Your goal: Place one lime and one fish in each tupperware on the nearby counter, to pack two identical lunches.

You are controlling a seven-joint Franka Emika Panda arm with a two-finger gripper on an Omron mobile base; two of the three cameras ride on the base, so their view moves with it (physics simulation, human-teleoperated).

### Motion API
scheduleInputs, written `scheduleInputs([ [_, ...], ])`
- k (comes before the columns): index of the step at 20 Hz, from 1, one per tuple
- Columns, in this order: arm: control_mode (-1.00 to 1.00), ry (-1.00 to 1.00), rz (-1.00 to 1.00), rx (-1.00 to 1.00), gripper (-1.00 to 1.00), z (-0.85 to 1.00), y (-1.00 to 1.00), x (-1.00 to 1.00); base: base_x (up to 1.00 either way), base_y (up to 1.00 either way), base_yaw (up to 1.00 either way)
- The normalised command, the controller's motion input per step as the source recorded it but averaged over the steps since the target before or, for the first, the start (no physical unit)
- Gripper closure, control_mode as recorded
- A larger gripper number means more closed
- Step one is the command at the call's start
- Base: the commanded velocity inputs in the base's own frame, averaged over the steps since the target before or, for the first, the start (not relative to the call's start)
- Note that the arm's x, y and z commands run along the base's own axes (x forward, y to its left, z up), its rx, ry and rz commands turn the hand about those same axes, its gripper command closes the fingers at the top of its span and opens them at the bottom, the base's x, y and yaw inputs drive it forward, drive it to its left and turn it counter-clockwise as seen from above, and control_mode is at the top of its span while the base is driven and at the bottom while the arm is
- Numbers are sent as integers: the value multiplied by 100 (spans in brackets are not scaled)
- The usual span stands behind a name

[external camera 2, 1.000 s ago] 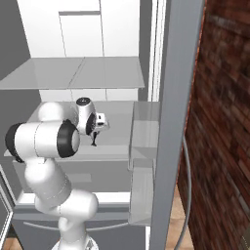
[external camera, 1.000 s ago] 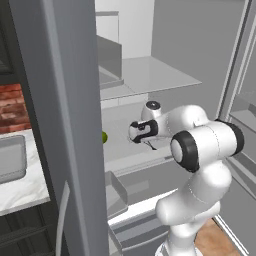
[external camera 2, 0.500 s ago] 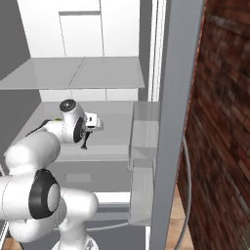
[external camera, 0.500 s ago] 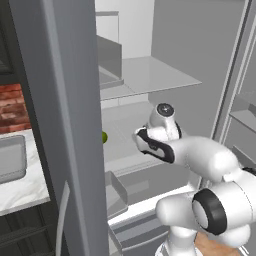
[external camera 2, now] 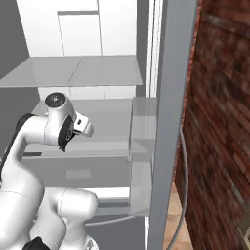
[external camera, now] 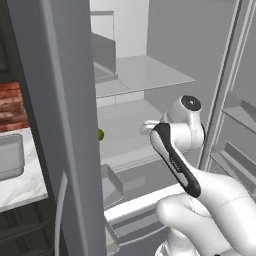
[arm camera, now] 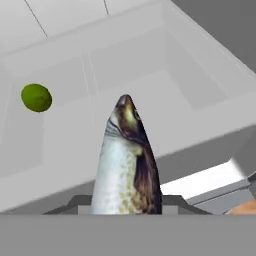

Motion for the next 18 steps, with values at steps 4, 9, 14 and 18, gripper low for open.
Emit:
scheduleInputs([
  [4, 100, 0, 0, 0, 100, 0, 0, 0, -100, 36, -21],
  [9, 100, 0, 0, 0, 100, 0, 0, 0, -100, 48, -19],
  [14, 100, 0, 0, 0, 100, 0, 0, 0, -100, 60, -21],
  [18, 100, 0, 0, 0, 100, 0, 0, 0, -100, 63, -27],
])
